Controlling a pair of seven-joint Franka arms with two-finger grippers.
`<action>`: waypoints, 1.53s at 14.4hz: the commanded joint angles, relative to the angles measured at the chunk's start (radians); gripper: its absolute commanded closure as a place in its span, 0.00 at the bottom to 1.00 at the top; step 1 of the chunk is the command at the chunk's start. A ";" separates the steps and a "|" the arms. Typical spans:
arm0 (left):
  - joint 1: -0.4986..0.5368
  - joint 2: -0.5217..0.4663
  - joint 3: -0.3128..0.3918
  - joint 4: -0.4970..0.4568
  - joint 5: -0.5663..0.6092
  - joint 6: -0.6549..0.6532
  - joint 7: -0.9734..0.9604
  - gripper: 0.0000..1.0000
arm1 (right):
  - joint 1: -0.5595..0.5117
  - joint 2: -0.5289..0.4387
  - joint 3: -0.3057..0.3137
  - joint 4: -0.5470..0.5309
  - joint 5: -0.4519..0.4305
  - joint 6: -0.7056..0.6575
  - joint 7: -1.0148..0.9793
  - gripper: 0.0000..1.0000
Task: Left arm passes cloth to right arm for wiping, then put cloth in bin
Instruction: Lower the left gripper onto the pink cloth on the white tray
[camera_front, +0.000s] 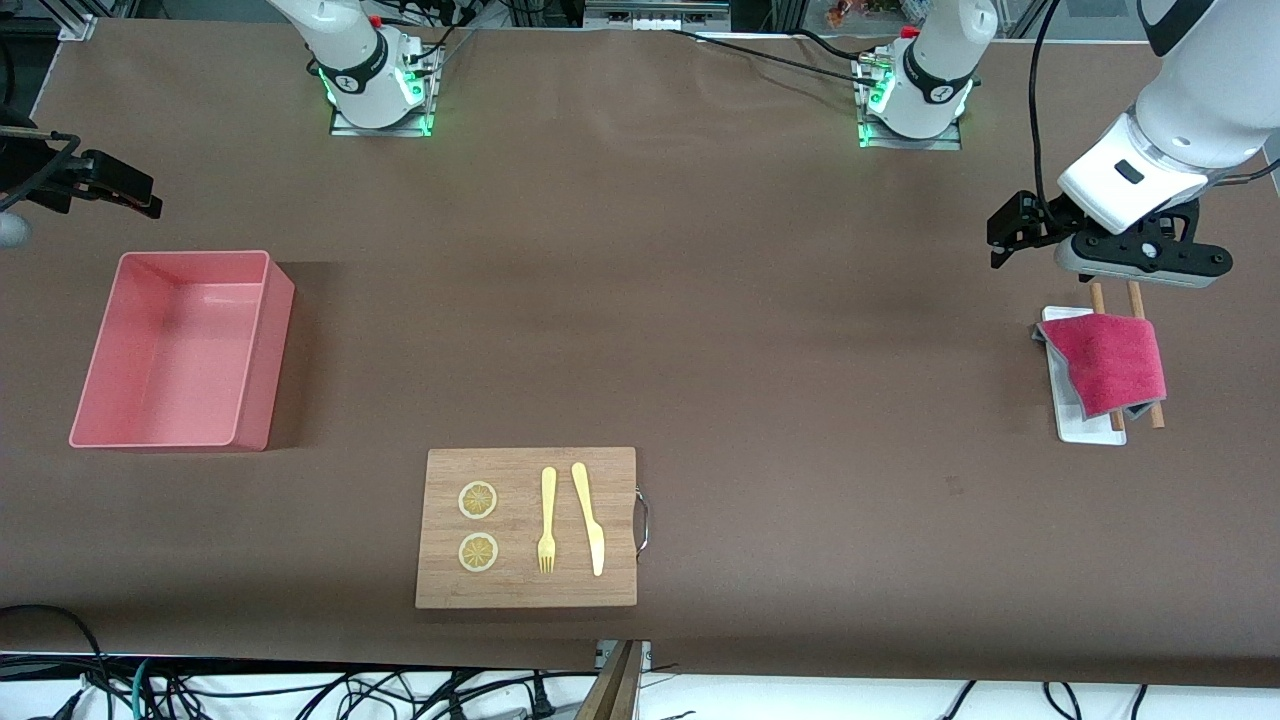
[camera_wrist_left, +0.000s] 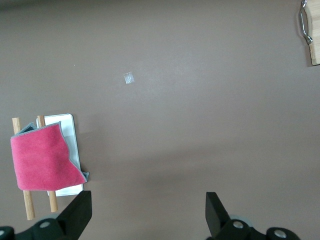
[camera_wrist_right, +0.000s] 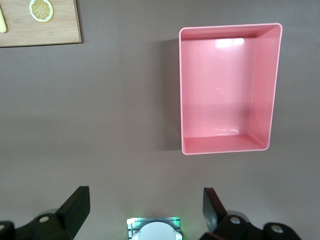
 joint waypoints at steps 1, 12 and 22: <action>-0.006 0.014 0.005 0.032 -0.024 -0.021 -0.003 0.00 | -0.003 0.001 -0.001 0.008 0.007 -0.004 -0.009 0.00; -0.002 0.079 0.006 0.092 -0.011 -0.037 -0.004 0.00 | -0.005 0.001 -0.002 0.008 0.007 -0.003 -0.009 0.00; -0.017 0.483 0.006 0.314 0.321 -0.094 0.285 0.00 | -0.005 0.001 -0.002 0.008 0.007 -0.003 -0.009 0.00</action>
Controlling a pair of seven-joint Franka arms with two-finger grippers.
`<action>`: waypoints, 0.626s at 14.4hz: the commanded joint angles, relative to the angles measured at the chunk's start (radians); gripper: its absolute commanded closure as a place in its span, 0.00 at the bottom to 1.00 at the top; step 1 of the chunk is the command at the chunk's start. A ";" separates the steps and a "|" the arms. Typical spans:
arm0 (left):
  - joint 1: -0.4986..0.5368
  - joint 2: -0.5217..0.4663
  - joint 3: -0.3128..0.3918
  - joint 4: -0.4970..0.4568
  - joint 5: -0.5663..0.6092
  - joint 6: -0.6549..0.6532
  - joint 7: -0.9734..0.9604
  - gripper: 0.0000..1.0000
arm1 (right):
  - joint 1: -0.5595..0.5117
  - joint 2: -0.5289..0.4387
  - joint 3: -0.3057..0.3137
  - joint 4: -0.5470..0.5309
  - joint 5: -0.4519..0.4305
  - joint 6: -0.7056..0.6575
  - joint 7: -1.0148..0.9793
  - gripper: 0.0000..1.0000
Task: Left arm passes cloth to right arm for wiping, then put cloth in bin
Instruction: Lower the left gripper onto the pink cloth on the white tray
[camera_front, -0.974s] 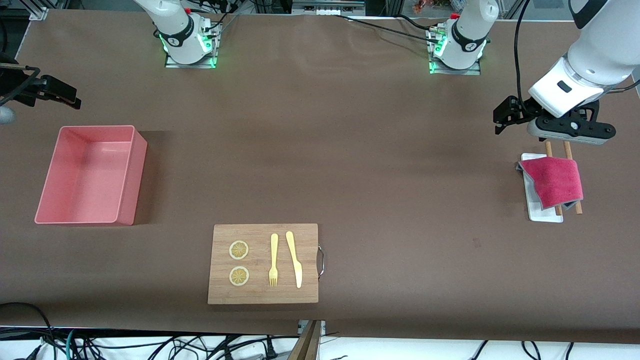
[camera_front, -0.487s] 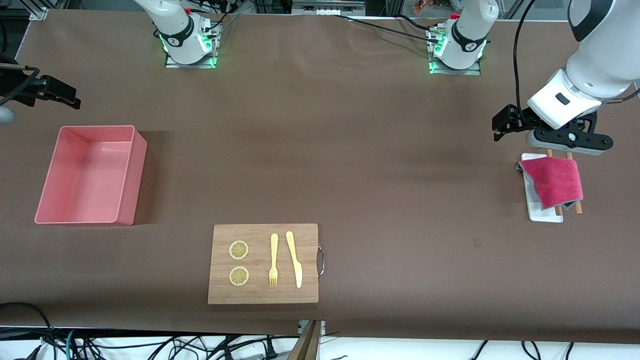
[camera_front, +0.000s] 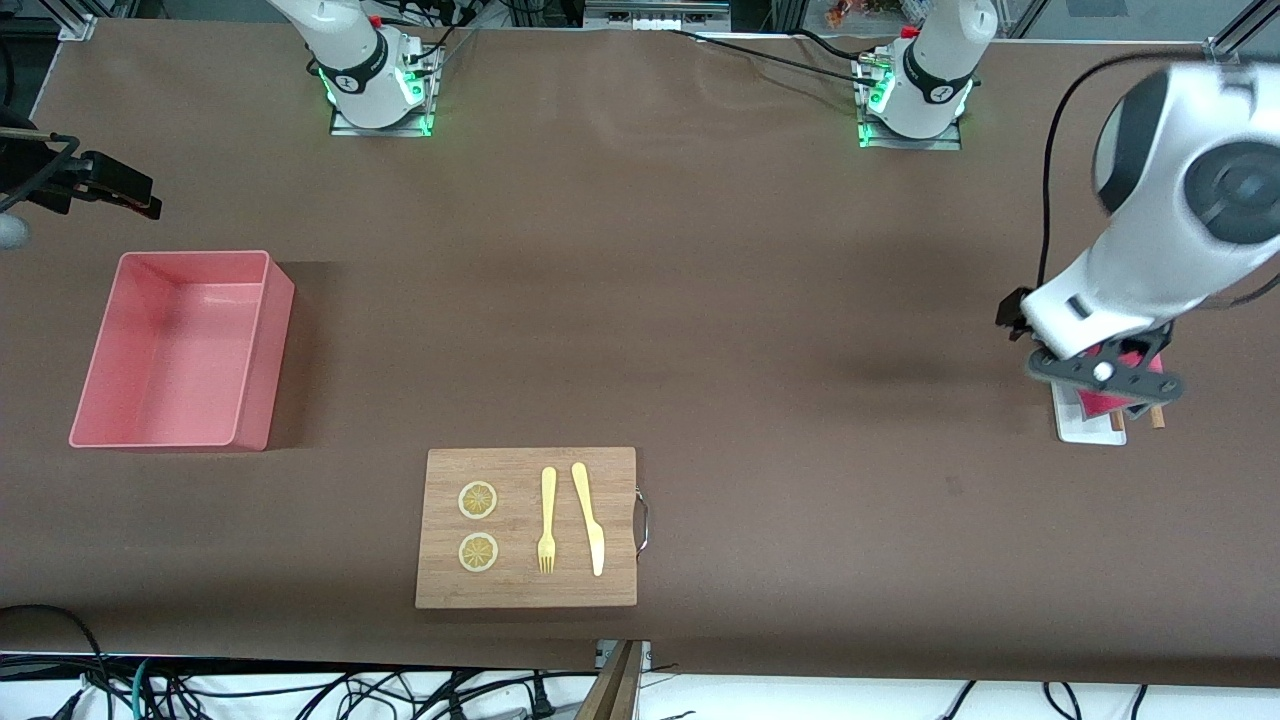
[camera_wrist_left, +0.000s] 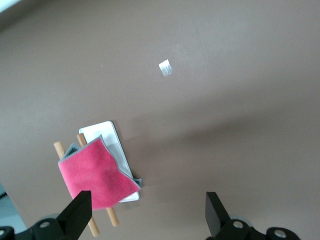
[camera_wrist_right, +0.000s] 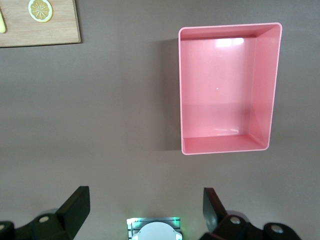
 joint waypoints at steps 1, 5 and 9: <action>-0.011 0.148 0.006 0.094 0.086 -0.027 0.179 0.00 | -0.004 0.001 -0.001 0.008 0.007 -0.003 -0.009 0.00; -0.005 0.255 0.012 0.095 0.113 -0.024 0.277 0.00 | -0.004 0.001 -0.001 0.008 0.007 -0.003 -0.009 0.00; 0.033 0.332 0.017 0.095 0.163 0.048 0.286 0.00 | -0.004 0.001 -0.001 0.008 0.007 -0.003 -0.008 0.00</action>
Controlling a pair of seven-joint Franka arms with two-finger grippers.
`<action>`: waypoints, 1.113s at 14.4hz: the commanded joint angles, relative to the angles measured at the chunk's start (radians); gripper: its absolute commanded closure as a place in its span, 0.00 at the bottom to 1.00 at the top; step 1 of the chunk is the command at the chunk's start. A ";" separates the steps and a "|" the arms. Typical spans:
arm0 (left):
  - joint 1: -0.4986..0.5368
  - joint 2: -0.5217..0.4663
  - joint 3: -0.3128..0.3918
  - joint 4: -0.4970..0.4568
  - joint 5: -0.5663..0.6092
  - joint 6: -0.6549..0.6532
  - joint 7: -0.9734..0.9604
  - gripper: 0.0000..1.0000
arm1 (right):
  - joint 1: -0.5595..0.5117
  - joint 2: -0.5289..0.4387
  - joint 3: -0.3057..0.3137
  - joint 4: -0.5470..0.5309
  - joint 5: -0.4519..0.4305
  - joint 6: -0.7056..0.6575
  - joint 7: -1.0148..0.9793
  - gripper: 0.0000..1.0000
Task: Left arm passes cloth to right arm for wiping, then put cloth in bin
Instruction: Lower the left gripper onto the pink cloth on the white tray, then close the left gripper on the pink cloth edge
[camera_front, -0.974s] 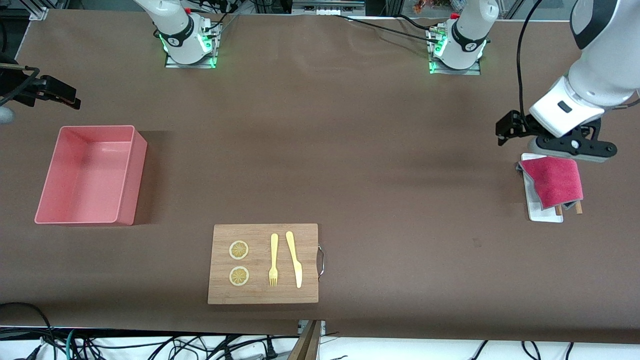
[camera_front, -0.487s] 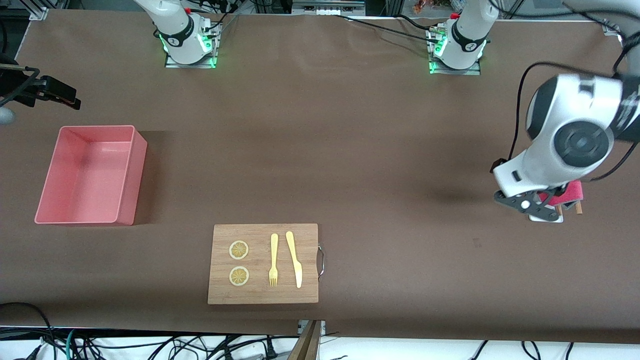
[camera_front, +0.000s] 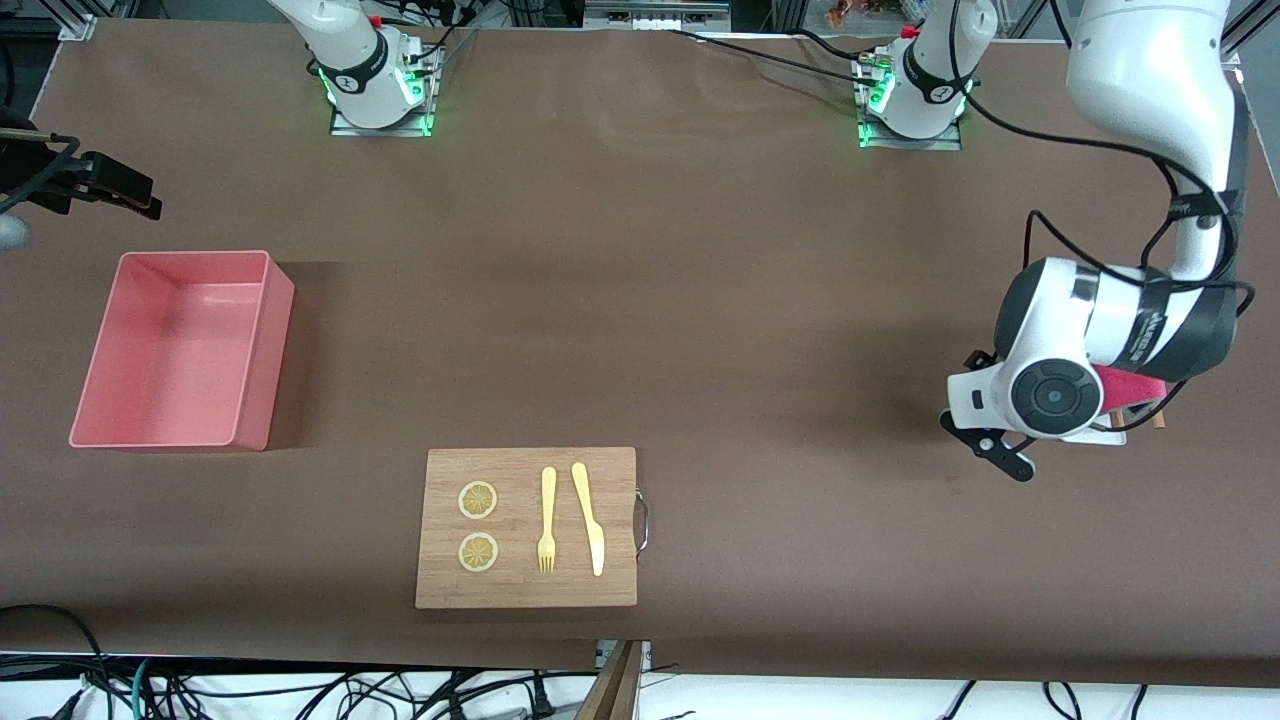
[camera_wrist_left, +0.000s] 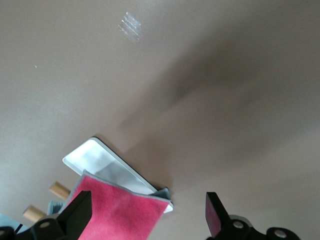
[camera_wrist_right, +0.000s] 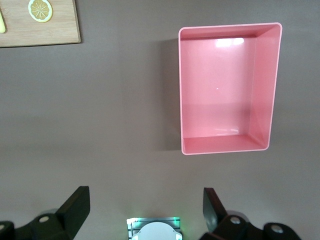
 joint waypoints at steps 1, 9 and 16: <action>0.038 0.063 0.003 0.045 0.028 0.017 0.041 0.00 | -0.004 0.000 -0.001 0.008 0.007 -0.004 -0.008 0.00; 0.122 0.206 0.032 0.125 0.067 0.080 0.214 0.00 | -0.004 0.000 -0.001 0.008 0.009 -0.002 -0.008 0.00; 0.135 0.223 0.056 0.117 0.119 0.151 0.212 0.00 | -0.005 0.009 -0.001 0.006 0.033 0.000 -0.008 0.00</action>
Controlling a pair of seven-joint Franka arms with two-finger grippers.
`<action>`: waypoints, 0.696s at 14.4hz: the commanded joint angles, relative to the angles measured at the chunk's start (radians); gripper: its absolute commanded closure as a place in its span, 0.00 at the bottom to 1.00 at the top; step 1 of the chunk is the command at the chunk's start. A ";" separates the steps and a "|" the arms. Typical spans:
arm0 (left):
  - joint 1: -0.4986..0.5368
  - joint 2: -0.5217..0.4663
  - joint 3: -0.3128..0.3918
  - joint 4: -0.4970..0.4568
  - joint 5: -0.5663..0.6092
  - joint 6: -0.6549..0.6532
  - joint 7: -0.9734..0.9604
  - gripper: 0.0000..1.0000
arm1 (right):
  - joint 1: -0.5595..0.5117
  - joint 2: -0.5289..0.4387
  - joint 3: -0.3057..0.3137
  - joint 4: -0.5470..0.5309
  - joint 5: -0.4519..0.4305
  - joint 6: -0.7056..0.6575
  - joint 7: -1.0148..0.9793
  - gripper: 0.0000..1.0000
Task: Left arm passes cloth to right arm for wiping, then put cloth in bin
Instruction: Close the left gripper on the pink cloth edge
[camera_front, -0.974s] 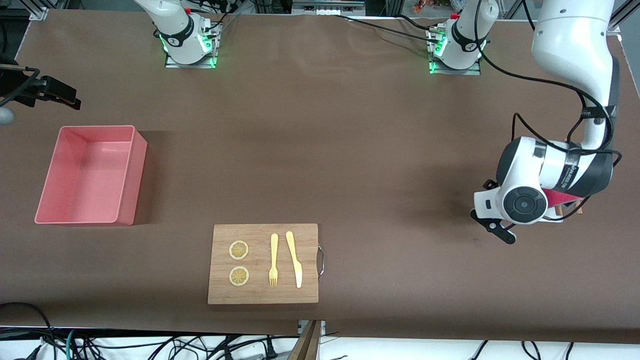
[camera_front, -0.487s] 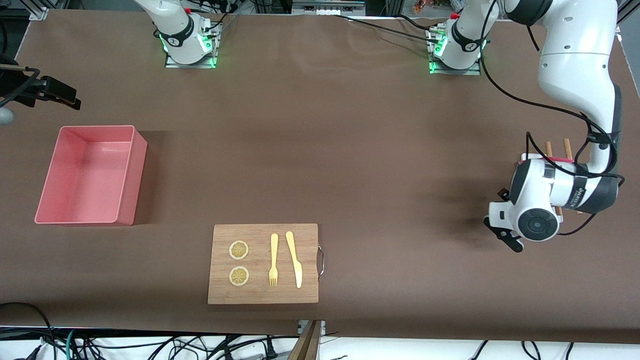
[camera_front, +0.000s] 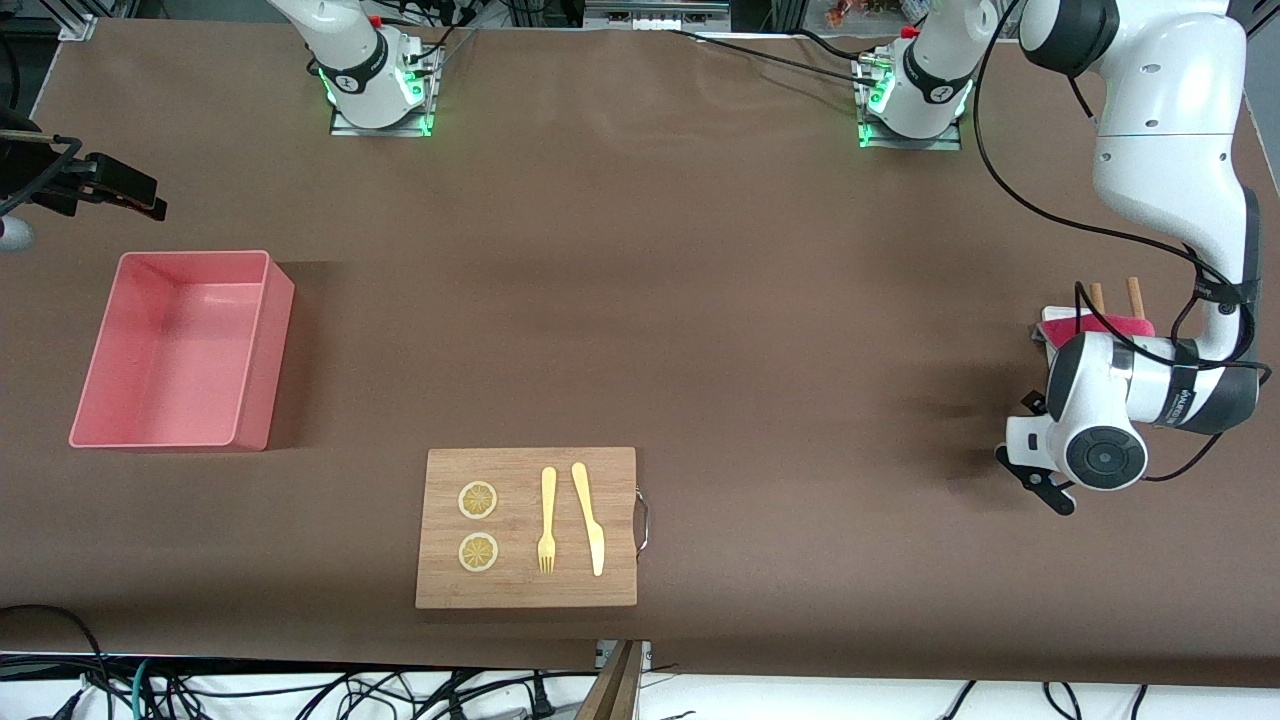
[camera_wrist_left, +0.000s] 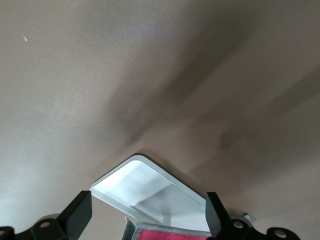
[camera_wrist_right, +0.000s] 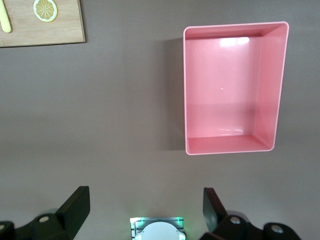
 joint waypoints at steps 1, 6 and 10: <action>0.000 0.017 0.006 0.029 0.024 0.001 0.020 0.00 | -0.005 0.003 -0.001 0.008 0.016 -0.001 -0.008 0.00; 0.028 0.017 0.007 0.020 0.030 -0.008 0.066 0.15 | -0.007 0.003 -0.001 0.008 0.018 -0.001 -0.008 0.00; 0.031 0.019 0.006 0.007 0.025 -0.011 0.083 0.30 | -0.007 0.005 -0.001 0.008 0.018 -0.001 -0.008 0.00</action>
